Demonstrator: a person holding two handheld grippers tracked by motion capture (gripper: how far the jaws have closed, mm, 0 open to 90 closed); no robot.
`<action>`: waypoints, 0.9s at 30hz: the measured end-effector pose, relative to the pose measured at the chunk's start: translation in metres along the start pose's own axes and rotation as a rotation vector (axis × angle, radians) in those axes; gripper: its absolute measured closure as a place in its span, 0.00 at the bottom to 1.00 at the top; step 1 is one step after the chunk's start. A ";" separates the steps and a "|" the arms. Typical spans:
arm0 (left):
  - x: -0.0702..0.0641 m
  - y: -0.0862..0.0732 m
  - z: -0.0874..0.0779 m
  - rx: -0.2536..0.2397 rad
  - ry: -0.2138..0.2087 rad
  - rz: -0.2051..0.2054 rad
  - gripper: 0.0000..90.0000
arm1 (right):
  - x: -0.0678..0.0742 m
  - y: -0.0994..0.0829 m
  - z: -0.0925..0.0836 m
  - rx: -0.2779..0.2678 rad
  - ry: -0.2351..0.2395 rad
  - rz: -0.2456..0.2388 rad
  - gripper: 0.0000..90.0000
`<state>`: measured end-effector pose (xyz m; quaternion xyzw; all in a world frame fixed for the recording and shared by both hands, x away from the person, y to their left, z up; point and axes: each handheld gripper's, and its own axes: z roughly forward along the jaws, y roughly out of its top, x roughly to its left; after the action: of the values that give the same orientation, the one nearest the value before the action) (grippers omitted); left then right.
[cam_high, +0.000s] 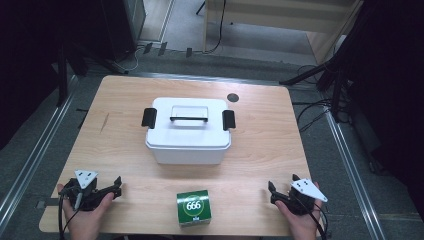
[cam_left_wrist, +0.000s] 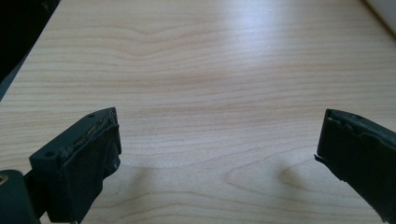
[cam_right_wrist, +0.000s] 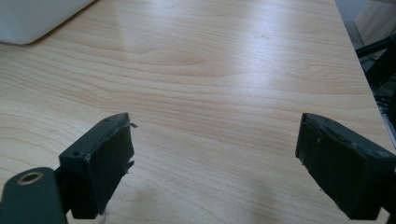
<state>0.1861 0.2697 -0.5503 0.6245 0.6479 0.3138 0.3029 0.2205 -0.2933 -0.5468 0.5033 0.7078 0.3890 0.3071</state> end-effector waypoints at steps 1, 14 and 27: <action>-0.001 0.000 -0.001 -0.014 -0.009 -0.007 0.00 | 0.001 0.000 -0.001 -0.008 0.001 0.002 0.13; -0.007 0.001 -0.021 -0.119 -0.040 -0.010 0.08 | 0.026 0.005 -0.008 -0.067 0.078 -0.062 0.24; -0.053 -0.009 -0.043 -0.142 -0.178 0.034 0.53 | 0.081 0.013 -0.019 -0.103 0.245 -0.129 0.63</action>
<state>0.1486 0.2149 -0.5303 0.6378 0.5839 0.3072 0.3974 0.1859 -0.2186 -0.5294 0.3894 0.7500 0.4626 0.2681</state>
